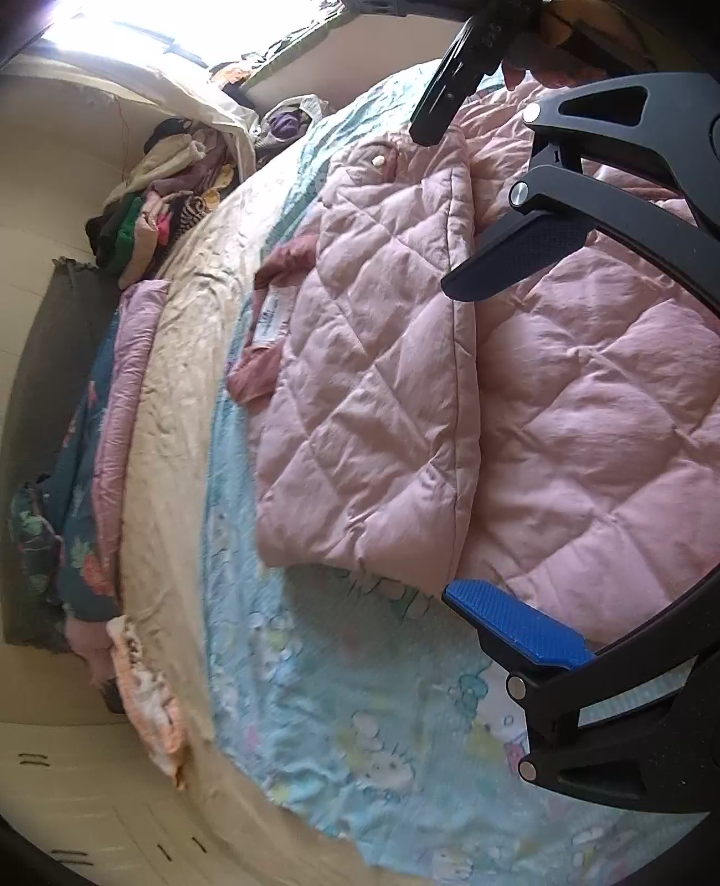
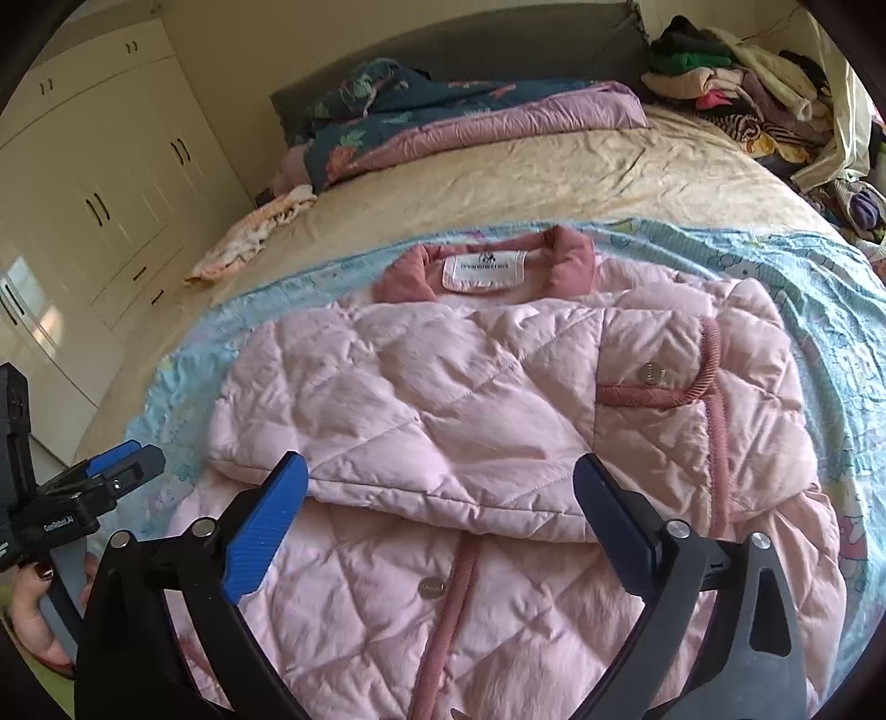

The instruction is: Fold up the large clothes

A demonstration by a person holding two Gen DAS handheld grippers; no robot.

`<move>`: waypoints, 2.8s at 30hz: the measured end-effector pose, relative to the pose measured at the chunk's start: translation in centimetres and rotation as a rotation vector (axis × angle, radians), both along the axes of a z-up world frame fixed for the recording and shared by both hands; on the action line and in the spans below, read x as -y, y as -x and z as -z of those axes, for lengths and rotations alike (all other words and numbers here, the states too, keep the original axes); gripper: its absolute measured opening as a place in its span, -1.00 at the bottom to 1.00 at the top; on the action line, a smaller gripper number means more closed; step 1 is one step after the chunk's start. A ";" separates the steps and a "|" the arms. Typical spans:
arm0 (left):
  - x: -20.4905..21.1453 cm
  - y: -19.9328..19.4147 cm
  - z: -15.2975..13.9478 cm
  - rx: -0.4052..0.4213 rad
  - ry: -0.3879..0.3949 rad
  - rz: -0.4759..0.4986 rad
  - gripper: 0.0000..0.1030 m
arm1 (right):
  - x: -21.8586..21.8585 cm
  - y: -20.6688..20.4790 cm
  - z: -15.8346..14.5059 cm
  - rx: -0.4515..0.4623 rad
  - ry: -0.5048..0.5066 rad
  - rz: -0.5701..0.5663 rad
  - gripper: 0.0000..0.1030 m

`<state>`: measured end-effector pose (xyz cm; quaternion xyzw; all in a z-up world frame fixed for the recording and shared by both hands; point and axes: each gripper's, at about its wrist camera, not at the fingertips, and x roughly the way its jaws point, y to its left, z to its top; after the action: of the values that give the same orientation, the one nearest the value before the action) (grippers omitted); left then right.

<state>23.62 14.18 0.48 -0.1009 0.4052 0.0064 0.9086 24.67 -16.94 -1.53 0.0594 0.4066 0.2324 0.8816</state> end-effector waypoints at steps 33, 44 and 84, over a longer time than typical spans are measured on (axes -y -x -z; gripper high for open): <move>-0.2 9.1 -5.7 0.161 0.018 -0.028 0.83 | 5.7 9.6 -8.6 0.161 -0.131 0.054 0.92; -0.7 11.9 -5.8 0.174 0.015 -0.049 0.83 | 7.4 12.2 -8.9 0.181 -0.140 0.061 0.92; 0.0 19.7 0.2 0.109 0.008 -0.028 0.83 | 13.5 20.9 -6.2 0.201 -0.039 0.102 0.92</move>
<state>3.94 14.18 0.26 -0.1104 0.3539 0.0120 0.9287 3.74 -30.48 4.66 0.0736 0.3079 0.2002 0.9272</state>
